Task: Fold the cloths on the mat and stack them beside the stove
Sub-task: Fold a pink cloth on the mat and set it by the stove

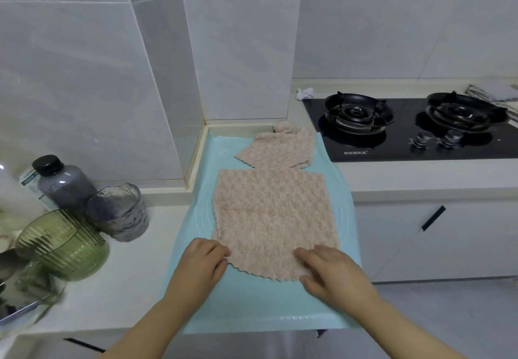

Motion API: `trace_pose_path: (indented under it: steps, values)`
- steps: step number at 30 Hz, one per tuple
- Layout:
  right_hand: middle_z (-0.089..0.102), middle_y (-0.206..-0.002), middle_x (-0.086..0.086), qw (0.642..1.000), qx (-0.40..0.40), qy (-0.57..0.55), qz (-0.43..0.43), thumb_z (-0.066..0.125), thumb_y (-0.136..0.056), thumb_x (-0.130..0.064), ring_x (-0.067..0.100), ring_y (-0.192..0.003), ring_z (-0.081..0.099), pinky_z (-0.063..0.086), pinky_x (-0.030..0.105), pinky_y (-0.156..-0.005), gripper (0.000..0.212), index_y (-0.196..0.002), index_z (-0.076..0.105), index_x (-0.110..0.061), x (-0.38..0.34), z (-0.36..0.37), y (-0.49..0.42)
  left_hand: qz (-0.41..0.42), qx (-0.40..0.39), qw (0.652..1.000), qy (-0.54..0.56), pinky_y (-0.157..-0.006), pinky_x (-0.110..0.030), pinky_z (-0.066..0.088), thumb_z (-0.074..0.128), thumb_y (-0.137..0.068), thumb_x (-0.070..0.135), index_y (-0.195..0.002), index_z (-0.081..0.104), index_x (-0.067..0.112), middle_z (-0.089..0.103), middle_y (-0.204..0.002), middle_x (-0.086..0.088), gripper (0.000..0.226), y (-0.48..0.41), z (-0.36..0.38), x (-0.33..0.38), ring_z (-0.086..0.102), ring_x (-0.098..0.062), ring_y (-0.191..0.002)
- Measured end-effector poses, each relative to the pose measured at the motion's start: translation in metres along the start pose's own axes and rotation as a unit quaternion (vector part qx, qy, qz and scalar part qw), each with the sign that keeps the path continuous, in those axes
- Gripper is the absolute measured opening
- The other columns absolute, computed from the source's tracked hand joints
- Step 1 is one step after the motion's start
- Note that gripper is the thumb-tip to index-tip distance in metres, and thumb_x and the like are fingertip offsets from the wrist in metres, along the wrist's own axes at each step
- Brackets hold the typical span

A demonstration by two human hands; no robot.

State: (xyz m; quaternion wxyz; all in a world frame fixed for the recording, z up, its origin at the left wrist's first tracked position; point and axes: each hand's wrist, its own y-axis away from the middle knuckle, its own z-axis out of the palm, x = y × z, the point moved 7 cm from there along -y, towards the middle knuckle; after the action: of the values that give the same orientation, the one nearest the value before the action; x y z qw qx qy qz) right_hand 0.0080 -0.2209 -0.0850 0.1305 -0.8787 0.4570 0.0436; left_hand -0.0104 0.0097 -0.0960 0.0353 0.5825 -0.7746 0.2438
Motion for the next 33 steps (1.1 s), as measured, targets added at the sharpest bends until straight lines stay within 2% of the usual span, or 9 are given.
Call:
trace_pose_path:
  steps: [3, 8, 11, 15, 17, 19, 22, 26, 33]
  values:
    - [0.053, -0.059, -0.016, 0.999, 0.028, 0.039, -0.022, 0.043, -0.069, -0.029, 0.005, -0.052, 0.052, 0.032, 0.013, -0.045, 0.028, -0.094, 0.056, -0.030, -0.003, -0.012, 0.006, -0.009, -0.022, 1.000, 0.001, -0.076, -0.016, 0.035, 0.052, -0.078, 0.021, -0.078, 0.066, 0.021, 0.060, -0.077, 0.013, 0.014, -0.002, -0.001, -0.003, 0.040, -0.007, -0.081]
    - [0.049, -0.051, -0.014, 0.997, 0.032, 0.072, -0.001, 0.051, -0.064, -0.019, 0.004, -0.044, 0.048, 0.016, 0.011, -0.044, 0.012, -0.060, 0.059, -0.027, 0.003, -0.010, 0.004, -0.099, -0.044, 0.992, 0.069, -0.074, -0.010, 0.035, 0.059, -0.085, 0.013, -0.084, 0.062, 0.014, 0.050, -0.077, 0.019, 0.003, -0.005, 0.000, -0.015, 0.044, -0.011, -0.088]
    - [0.031, -0.049, -0.009, 0.996, 0.040, 0.070, 0.042, 0.053, -0.064, -0.020, 0.007, -0.040, 0.031, 0.002, 0.016, -0.036, 0.003, -0.061, 0.052, -0.022, 0.002, -0.015, 0.000, -0.116, -0.037, 0.990, 0.078, -0.072, -0.010, 0.035, 0.056, -0.087, 0.016, -0.084, 0.060, 0.014, 0.050, -0.076, 0.017, 0.005, -0.002, -0.001, -0.014, 0.044, -0.010, -0.087]
    - [0.035, -0.073, -0.007, 0.993, -0.009, 0.102, 0.061, 0.072, -0.066, -0.017, 0.012, -0.066, 0.036, 0.025, 0.021, -0.049, 0.038, -0.093, 0.045, -0.020, 0.002, -0.008, -0.001, -0.112, -0.054, 0.987, 0.101, -0.073, -0.011, 0.035, 0.053, -0.075, 0.033, -0.079, 0.055, 0.027, 0.051, -0.078, 0.022, 0.007, 0.002, 0.000, -0.015, 0.045, -0.005, -0.087]
    - [0.042, -0.061, -0.009, 0.993, -0.013, 0.110, 0.028, 0.087, -0.037, -0.018, 0.010, -0.053, 0.045, 0.021, 0.017, -0.043, 0.055, -0.078, 0.051, -0.025, -0.002, -0.005, 0.002, -0.110, -0.056, 0.988, 0.098, -0.074, -0.010, 0.035, 0.059, -0.076, 0.022, -0.083, 0.060, 0.024, 0.054, -0.082, 0.023, 0.007, 0.003, 0.001, -0.016, 0.046, -0.006, -0.090]
    - [0.051, -0.057, -0.008, 0.992, -0.030, 0.114, 0.046, 0.090, -0.024, -0.015, 0.010, -0.050, 0.054, 0.018, 0.015, -0.042, 0.051, -0.065, 0.061, -0.026, 0.004, 0.003, 0.003, -0.111, -0.046, 0.989, 0.090, -0.075, -0.009, 0.035, 0.056, -0.080, 0.014, -0.087, 0.064, 0.020, 0.057, -0.083, 0.019, 0.012, 0.003, 0.000, -0.016, 0.047, -0.008, -0.090]
    - [0.052, -0.054, -0.007, 0.991, -0.033, 0.105, 0.074, 0.088, -0.024, -0.013, 0.009, -0.048, 0.054, 0.013, 0.014, -0.041, 0.044, -0.057, 0.060, -0.022, 0.004, 0.005, 0.002, -0.113, -0.035, 0.989, 0.086, -0.073, -0.011, 0.035, 0.048, -0.079, 0.023, -0.083, 0.063, 0.019, 0.058, -0.079, 0.014, 0.016, 0.005, -0.002, -0.014, 0.048, -0.010, -0.085]
    - [0.048, -0.051, -0.008, 0.993, 0.014, 0.057, 0.105, 0.082, -0.032, -0.012, 0.011, -0.046, 0.050, -0.007, 0.012, -0.044, 0.039, -0.054, 0.050, -0.020, 0.006, 0.001, 0.000, -0.132, -0.007, 0.987, 0.092, -0.071, -0.010, 0.034, 0.060, -0.085, 0.015, -0.079, 0.058, 0.024, 0.052, -0.074, 0.019, 0.011, 0.006, -0.003, -0.014, 0.046, -0.008, -0.082]
    - [0.048, -0.059, -0.008, 0.990, 0.056, 0.063, 0.114, 0.083, -0.029, -0.001, 0.009, -0.049, 0.039, -0.007, 0.016, -0.040, 0.069, -0.076, 0.036, -0.023, 0.013, -0.004, 0.005, -0.146, 0.006, 0.982, 0.116, -0.081, 0.001, 0.032, 0.059, -0.077, 0.005, -0.089, 0.067, 0.013, 0.060, -0.096, 0.014, 0.016, 0.008, -0.006, -0.016, 0.049, 0.000, -0.091]
